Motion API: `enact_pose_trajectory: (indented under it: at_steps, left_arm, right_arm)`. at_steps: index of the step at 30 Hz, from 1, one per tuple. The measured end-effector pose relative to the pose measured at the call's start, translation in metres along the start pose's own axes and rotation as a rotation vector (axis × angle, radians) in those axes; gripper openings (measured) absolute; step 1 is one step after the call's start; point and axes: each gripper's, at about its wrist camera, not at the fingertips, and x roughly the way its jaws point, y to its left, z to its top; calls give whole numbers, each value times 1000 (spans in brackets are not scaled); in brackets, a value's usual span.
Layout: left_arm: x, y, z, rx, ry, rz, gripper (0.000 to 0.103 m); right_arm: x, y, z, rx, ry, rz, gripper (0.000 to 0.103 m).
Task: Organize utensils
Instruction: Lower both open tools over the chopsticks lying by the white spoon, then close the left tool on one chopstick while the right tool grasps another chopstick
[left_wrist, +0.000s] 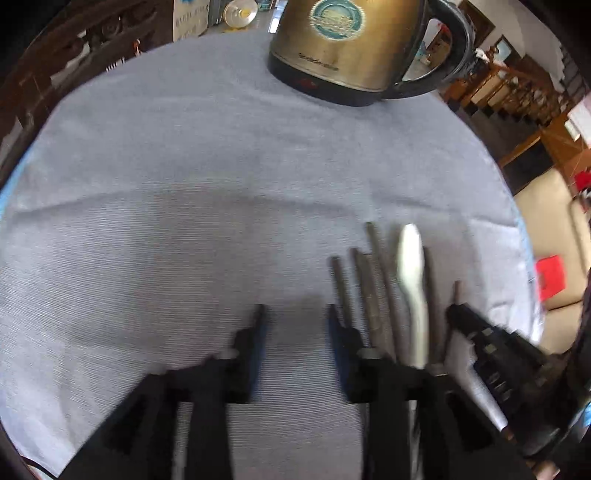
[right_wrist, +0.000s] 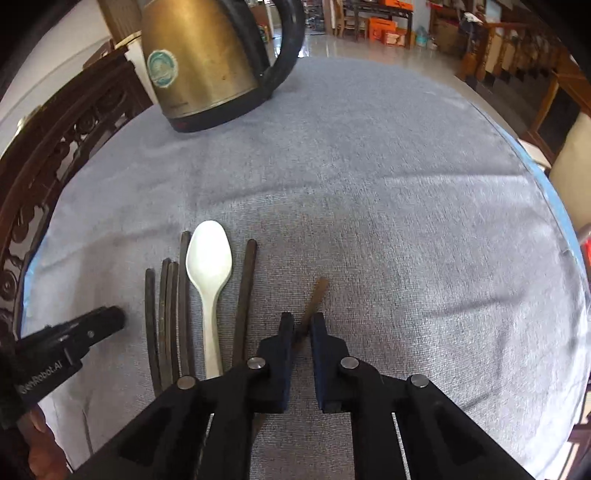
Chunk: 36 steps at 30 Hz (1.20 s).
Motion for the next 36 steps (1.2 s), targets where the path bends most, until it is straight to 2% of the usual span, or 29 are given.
enact_pose_trajectory:
  at_steps: [3,10,12,15,23,24,25,26,32,36]
  left_arm:
    - [3,-9,2,-25,10,-17,49]
    - [10,-27,1,-7,-1,74,49]
    - [31,-43,2,17,-7,100,49]
    - [36,-53,-8,66,-8,152,49]
    - [40,-61,-6,89,-28,179,52]
    - [40,-61,-6,102,-38,207,52]
    - [38,-65,-6,110,-30,257,44]
    - [38,-64,-7,139,-41,295,42]
    - [26,-51,-16,75,6,255,39]
    - [22,-55,-26,8,28,177,40]
  right_arm:
    - [0,-5,-3,0,-13,9,9]
    - [-2,-34,-11,53,-12,72,9]
    - [-1,-41,-12,83,-4,96,9]
    - [-5,-50,-19,122,-3,116,9]
    - [-17,-71,-46,173,16,133,9]
    - [-15,-73,-45,179,16,141,9]
    - [-15,-75,-47,184,16,151,9]
    - [-15,-76,-48,189,16,159,9]
    - [-14,-80,-50,197,16,184,9]
    - [-13,-79,-50,196,16,195,9]
